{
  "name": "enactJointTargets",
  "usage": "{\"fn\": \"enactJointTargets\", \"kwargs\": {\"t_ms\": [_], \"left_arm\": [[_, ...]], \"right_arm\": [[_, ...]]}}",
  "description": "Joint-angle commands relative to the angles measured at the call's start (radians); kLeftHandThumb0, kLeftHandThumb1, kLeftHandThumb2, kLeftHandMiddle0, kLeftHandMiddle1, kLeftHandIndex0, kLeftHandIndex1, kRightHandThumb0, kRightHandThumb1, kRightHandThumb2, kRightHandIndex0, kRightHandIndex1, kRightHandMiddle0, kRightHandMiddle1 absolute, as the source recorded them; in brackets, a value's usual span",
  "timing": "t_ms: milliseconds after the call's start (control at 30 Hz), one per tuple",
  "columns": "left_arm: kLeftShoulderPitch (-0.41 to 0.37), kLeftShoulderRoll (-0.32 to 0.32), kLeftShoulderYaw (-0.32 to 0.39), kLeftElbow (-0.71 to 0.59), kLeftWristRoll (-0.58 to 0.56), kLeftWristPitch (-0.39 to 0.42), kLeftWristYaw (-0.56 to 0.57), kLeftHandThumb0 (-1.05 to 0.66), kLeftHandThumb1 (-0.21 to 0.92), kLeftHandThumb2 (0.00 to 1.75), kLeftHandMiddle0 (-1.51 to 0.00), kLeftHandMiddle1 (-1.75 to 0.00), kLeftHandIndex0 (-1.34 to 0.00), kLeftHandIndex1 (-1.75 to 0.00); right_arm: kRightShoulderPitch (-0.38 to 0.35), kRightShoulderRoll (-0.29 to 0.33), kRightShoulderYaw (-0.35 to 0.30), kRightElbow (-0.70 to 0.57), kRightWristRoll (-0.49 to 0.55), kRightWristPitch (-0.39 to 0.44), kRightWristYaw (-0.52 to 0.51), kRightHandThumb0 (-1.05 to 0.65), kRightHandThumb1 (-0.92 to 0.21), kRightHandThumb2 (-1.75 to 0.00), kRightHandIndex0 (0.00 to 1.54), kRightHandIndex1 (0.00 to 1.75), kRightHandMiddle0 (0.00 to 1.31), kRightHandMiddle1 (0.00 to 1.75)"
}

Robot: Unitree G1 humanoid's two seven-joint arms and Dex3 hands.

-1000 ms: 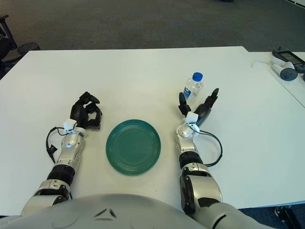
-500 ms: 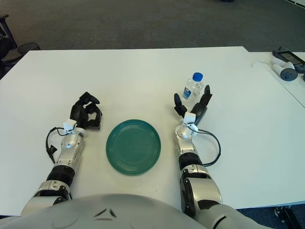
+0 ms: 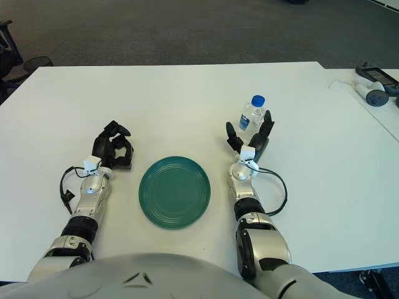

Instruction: Put the bottle into the plate.

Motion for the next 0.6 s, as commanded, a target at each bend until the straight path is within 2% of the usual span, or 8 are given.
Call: {"fn": "enactJointTargets", "kwargs": {"t_ms": [0, 233, 567], "left_arm": [[0.064, 0.003, 0.014, 0.072, -0.007, 0.018, 0.006, 0.0, -0.08, 1.75, -0.92, -1.67, -0.7, -1.75], [0.063, -0.001, 0.027, 0.088, -0.036, 0.001, -0.013, 0.0, -0.08, 1.74, -0.92, -1.67, -0.69, -1.75], [0.064, 0.002, 0.03, 0.097, -0.039, -0.014, -0.016, 0.0, -0.06, 1.73, -0.9, -1.68, -0.68, -1.75]], "right_arm": [[0.072, -0.024, -0.061, 0.178, 0.055, 0.083, 0.02, -0.87, -0.64, -0.48, 0.03, 0.13, 0.0, 0.2], [0.051, -0.022, -0.098, 0.21, 0.077, 0.044, 0.011, -0.86, -0.67, -0.48, 0.02, 0.12, 0.0, 0.14], [0.004, -0.046, -0.137, 0.261, 0.092, 0.066, 0.011, -0.85, -0.68, -0.47, 0.05, 0.12, 0.0, 0.24]]}}
